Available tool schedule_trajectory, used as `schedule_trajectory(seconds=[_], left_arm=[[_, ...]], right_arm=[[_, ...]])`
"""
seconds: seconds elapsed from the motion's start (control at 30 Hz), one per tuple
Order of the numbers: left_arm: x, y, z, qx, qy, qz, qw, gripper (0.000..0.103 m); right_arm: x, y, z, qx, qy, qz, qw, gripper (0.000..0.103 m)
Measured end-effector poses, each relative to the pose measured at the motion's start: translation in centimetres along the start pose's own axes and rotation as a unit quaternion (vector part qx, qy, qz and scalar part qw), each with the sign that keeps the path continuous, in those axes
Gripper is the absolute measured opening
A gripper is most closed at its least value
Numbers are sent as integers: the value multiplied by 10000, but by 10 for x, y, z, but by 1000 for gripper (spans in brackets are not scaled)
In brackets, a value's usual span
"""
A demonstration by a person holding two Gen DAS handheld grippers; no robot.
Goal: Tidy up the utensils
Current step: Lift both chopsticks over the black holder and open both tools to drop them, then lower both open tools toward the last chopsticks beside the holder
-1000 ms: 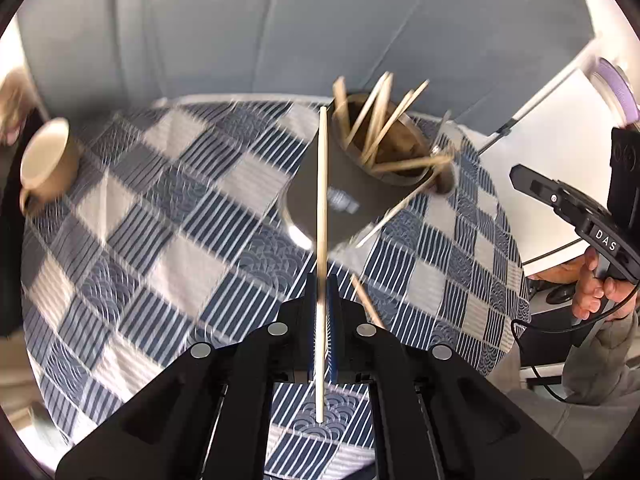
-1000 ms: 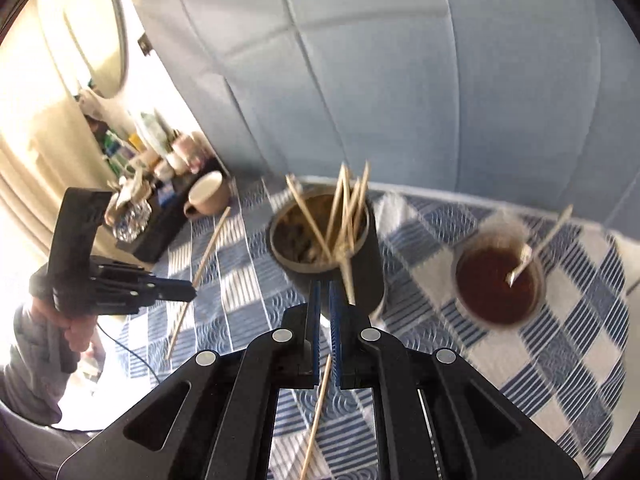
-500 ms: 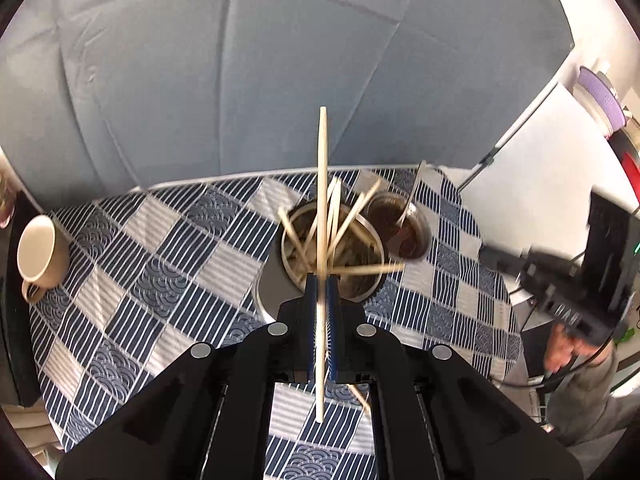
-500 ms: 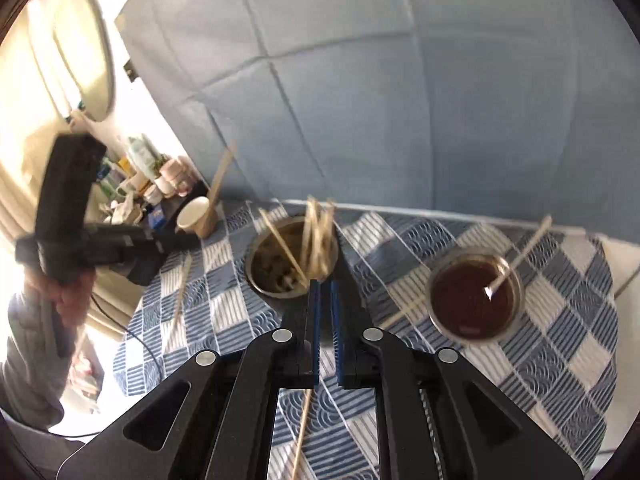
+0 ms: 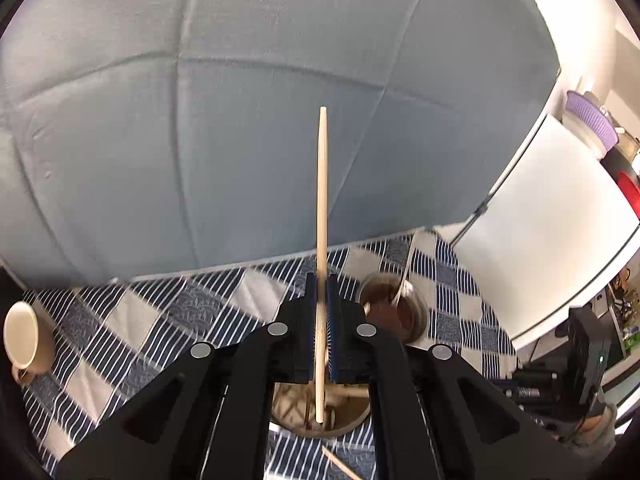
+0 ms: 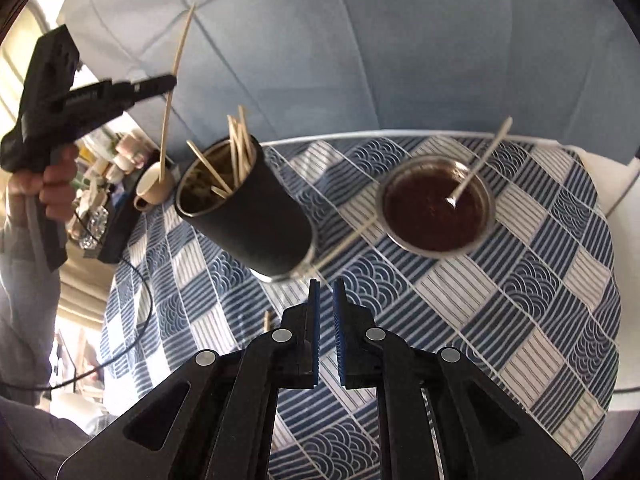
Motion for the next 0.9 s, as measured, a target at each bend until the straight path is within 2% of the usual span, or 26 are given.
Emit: schedule_trajectory(seconds=[0.17, 0.37, 0.5, 0.57, 0.67, 0.7, 0.77, 0.9], left_arm=[[-13, -8, 15, -192, 273, -154, 9993, 5], [-59, -11, 28, -202, -90, -18, 9998, 5], [-77, -14, 27, -146, -288, 41, 9995, 8], [-82, -19, 23, -32, -355, 66, 9993, 22], [-86, -23, 13, -123, -345, -91, 9993, 31], [-87, -24, 8, -119, -320, -138, 9993, 37], [-91, -24, -2, -3, -268, -189, 9995, 56], [-105, -25, -15, 199, -398, -182, 9988, 60]], right_arm=[[-6, 11, 12, -108, -186, 198, 9996, 8], [-6, 11, 32, -94, -369, 259, 9989, 8], [-2, 8, 49, -38, -476, 300, 9984, 9], [0, 8, 58, -37, -514, 348, 9981, 9], [0, 12, 79, -140, -643, 475, 9967, 13], [-1, 13, 89, -146, -725, 537, 9958, 15], [-1, 13, 106, -156, -873, 580, 9944, 19], [0, 11, 137, -159, -1107, 599, 9919, 19]])
Point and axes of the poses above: each gripper's, at about its wrist camera, not at the fingertips, and z roughly the way its jaws point, y to its right, x to its top, the point moved 5 cm from there along z, roughly the way its jaws point, and after that the axes turned 9 degrees about y, right-handed, at the moved point
